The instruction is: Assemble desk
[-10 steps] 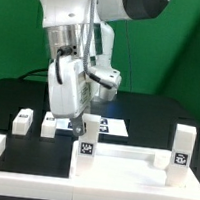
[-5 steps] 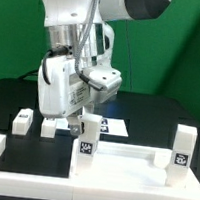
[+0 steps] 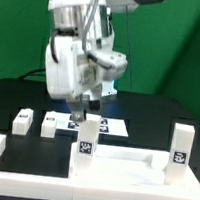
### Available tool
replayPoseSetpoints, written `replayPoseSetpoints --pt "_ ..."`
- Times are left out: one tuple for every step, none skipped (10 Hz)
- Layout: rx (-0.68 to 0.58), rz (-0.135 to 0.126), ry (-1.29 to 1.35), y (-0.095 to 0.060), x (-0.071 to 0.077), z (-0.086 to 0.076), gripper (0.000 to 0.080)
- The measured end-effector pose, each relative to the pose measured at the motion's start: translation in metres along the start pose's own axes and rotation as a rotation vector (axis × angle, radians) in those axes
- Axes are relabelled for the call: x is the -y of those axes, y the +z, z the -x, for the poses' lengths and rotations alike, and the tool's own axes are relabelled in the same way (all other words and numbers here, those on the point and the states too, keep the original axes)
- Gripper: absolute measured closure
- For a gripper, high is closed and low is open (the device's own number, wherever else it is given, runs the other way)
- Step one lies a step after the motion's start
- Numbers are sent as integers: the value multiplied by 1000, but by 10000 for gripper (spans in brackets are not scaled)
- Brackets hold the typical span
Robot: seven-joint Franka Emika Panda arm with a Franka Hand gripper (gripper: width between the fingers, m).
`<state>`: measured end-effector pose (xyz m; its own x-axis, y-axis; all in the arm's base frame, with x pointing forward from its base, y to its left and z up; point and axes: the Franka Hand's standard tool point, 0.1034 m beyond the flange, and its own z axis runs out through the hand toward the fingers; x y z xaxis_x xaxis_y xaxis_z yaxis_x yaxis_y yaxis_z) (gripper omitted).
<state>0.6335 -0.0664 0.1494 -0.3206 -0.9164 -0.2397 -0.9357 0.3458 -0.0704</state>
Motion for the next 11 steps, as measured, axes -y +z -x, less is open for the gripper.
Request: replayPoseSetpoints --pt "-1 3 2 2 -2 -1 150" --pt "-3 5 0 4 -2 -1 150" --pt "-4 5 0 4 -2 -1 150" --pt "-4 6 0 5 -2 -1 150" --pt "-4 7 0 5 -2 -1 150" --pt "-5 7 0 5 -2 -1 150" --pt "-5 8 0 6 -2 -1 150" --pt "-5 8 0 6 -2 -1 150" --pt "-6 10 -13 6 -3 -1 150" --pt "-6 11 -53 7 -4 -1 150" --pt "-6 12 -107 7 -4 -2 150"
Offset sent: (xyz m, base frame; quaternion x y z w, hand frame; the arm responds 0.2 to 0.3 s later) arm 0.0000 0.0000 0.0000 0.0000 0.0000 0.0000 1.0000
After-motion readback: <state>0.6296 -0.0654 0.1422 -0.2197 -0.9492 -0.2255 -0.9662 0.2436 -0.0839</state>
